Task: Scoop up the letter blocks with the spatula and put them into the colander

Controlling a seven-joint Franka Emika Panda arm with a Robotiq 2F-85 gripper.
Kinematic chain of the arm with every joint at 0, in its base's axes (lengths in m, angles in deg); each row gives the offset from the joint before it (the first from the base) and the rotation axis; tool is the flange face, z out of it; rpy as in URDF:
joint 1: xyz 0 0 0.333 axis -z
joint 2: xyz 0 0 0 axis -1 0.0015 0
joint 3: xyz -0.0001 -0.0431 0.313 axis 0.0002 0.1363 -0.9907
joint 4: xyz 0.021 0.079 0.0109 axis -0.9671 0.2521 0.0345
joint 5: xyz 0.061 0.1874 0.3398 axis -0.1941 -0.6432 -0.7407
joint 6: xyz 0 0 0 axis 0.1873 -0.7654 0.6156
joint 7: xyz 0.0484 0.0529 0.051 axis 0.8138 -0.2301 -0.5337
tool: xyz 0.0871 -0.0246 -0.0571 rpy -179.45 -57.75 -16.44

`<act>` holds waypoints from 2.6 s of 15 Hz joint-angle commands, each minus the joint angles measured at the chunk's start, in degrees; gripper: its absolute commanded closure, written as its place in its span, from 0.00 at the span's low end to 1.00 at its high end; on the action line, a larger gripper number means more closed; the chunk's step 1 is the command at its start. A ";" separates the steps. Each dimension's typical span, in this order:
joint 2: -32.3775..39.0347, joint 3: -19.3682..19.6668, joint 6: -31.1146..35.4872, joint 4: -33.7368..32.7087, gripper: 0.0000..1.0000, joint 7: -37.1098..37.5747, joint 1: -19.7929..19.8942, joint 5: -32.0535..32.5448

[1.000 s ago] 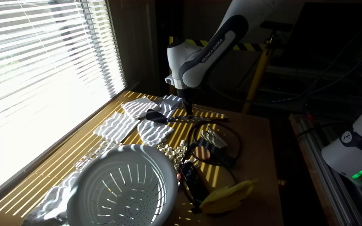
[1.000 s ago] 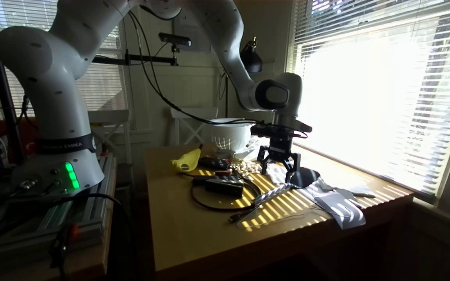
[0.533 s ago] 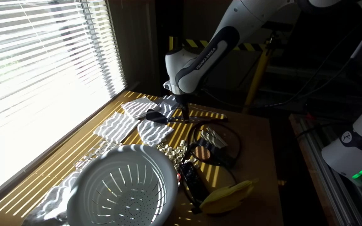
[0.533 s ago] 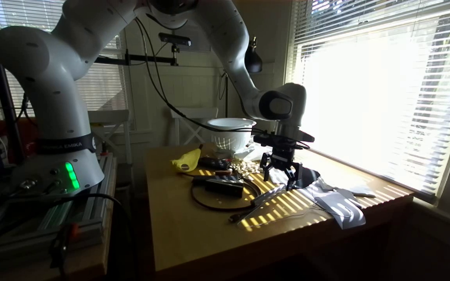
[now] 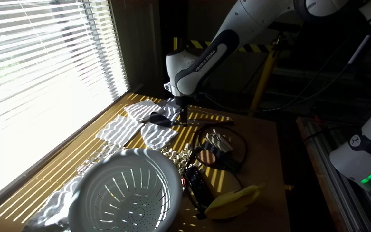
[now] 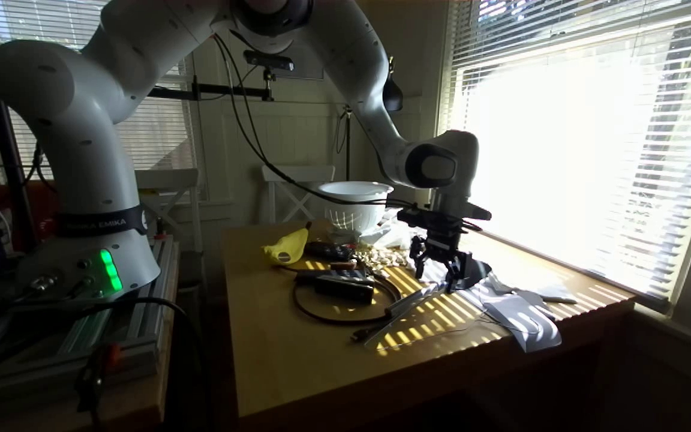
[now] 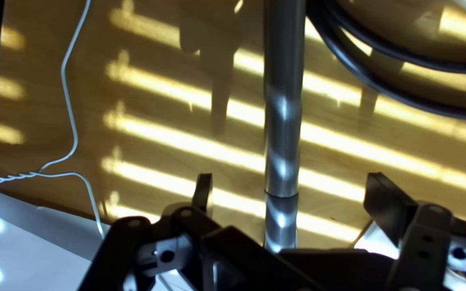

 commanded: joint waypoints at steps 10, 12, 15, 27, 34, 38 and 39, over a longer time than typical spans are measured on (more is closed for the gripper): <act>3.37 -0.20 -0.49 -4.53 0.70 3.32 0.47 -0.77; 2.63 0.26 -0.26 -3.62 0.84 3.88 0.28 -0.51; 1.76 0.82 -0.70 -2.80 0.98 4.80 0.10 -0.39; -6.89 3.17 -12.64 1.13 0.94 -5.15 -4.27 13.05; -5.77 4.92 -13.56 3.66 0.94 -10.05 -8.02 26.11; -4.87 4.20 -13.33 3.02 0.78 -9.51 -7.45 27.20; -4.80 4.15 -13.33 2.99 0.78 -9.50 -7.44 27.17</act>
